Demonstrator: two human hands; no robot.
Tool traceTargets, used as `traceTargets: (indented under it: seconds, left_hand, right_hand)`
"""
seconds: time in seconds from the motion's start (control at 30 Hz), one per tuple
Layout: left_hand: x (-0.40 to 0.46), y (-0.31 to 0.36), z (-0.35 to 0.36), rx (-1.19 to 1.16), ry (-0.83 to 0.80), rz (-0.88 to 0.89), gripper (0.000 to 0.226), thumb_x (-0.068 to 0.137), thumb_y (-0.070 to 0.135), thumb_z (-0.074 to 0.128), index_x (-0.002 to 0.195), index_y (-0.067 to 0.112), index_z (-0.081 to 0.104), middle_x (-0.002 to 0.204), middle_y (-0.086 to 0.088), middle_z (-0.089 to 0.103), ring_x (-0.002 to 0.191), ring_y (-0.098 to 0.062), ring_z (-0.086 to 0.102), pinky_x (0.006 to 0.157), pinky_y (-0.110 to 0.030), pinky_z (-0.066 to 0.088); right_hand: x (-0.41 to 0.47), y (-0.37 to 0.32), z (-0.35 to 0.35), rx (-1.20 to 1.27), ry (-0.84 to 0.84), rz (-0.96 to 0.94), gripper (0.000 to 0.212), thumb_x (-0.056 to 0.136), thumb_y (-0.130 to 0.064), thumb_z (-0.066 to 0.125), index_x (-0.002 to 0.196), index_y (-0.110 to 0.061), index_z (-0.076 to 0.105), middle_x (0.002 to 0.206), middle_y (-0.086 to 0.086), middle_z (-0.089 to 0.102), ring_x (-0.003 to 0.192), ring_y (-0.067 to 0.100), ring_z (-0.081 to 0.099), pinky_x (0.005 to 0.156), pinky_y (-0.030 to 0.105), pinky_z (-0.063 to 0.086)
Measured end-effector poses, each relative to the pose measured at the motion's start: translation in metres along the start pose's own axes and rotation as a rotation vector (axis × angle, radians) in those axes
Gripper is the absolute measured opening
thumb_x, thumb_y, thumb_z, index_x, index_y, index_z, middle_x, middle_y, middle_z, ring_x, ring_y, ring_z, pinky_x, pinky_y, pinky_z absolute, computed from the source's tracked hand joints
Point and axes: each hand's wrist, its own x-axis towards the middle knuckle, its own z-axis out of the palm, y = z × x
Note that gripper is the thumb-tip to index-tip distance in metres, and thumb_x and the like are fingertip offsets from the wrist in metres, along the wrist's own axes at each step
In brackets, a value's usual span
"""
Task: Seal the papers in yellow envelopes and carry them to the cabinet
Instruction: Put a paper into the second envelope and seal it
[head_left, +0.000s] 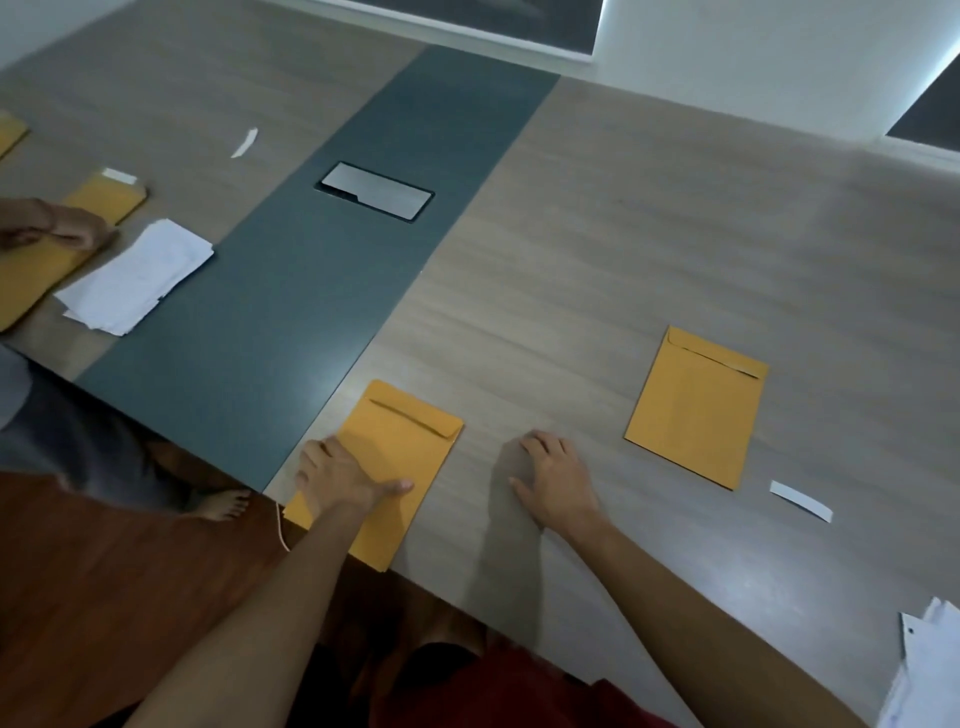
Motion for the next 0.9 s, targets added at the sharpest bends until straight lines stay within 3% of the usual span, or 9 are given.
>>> traceTargets:
  seconds: [0.3, 0.4, 0.47, 0.53, 0.67, 0.77, 0.9]
  left_hand:
    - [-0.003, 0.008, -0.01, -0.022, 0.13, 0.005, 0.121, 0.036, 0.067, 0.09, 0.123, 0.004, 0.034, 0.118, -0.015, 0.046, 0.11, -0.03, 0.049, 0.098, -0.039, 0.042]
    - [-0.002, 0.004, -0.014, -0.131, 0.202, 0.055, 0.083, 0.059, 0.044, 0.091, 0.111, 0.002, 0.042, 0.11, -0.018, 0.055, 0.103, -0.034, 0.053, 0.094, -0.044, 0.042]
    - [-0.001, 0.002, -0.018, -0.255, 0.249, 0.07, 0.047, 0.082, 0.023, 0.079, 0.11, 0.003, 0.046, 0.111, -0.018, 0.058, 0.106, -0.035, 0.053, 0.095, -0.046, 0.039]
    - [0.0, 0.002, -0.023, -0.315, 0.277, 0.063, 0.028, 0.094, 0.013, 0.062, 0.118, 0.005, 0.05, 0.119, -0.016, 0.058, 0.114, -0.034, 0.05, 0.099, -0.047, 0.036]
    - [-0.003, 0.009, -0.028, -0.3, 0.29, 0.151, 0.023, 0.1, 0.01, 0.05, 0.122, 0.008, 0.054, 0.123, -0.013, 0.057, 0.117, -0.032, 0.048, 0.098, -0.047, 0.036]
    - [-0.008, 0.027, -0.028, -0.25, 0.286, 0.278, 0.024, 0.099, 0.009, 0.049, 0.123, 0.008, 0.056, 0.118, -0.014, 0.058, 0.113, -0.034, 0.049, 0.093, -0.046, 0.037]
    - [-0.02, 0.072, -0.02, -0.229, 0.217, 0.481, 0.023, 0.1, 0.01, 0.047, 0.12, 0.012, 0.058, 0.113, -0.012, 0.059, 0.11, -0.034, 0.049, 0.089, -0.043, 0.035]
  right_hand:
    - [0.0, 0.01, -0.004, 0.106, -0.013, 0.008, 0.06, 0.09, -0.046, 0.059, 0.142, -0.019, 0.043, 0.152, -0.004, 0.037, 0.138, 0.017, 0.03, 0.116, 0.033, 0.027]
    - [0.0, 0.014, -0.005, 0.152, -0.037, 0.016, 0.059, 0.09, -0.045, 0.059, 0.142, -0.02, 0.044, 0.154, -0.006, 0.036, 0.14, 0.016, 0.029, 0.117, 0.032, 0.025]
    - [0.0, 0.015, -0.006, 0.177, -0.03, 0.006, 0.056, 0.091, -0.042, 0.059, 0.14, -0.019, 0.048, 0.154, -0.005, 0.037, 0.141, 0.016, 0.029, 0.117, 0.031, 0.023]
    - [-0.001, 0.016, -0.007, 0.22, -0.001, -0.012, 0.045, 0.092, -0.037, 0.059, 0.132, -0.015, 0.057, 0.15, -0.001, 0.043, 0.139, 0.019, 0.035, 0.115, 0.029, 0.024]
    - [-0.006, 0.015, -0.011, 0.389, 0.13, 0.015, 0.023, 0.092, -0.026, 0.061, 0.106, -0.01, 0.07, 0.119, 0.006, 0.067, 0.112, 0.022, 0.059, 0.097, 0.024, 0.042]
    - [-0.015, 0.017, -0.018, 0.489, 0.197, 0.08, 0.028, 0.092, -0.031, 0.062, 0.112, -0.012, 0.068, 0.114, 0.005, 0.068, 0.104, 0.02, 0.062, 0.094, 0.035, 0.05]
    - [-0.036, 0.027, -0.022, 0.543, 0.264, 0.126, 0.039, 0.089, -0.038, 0.067, 0.119, -0.013, 0.063, 0.116, 0.002, 0.066, 0.106, 0.017, 0.061, 0.093, 0.037, 0.05]
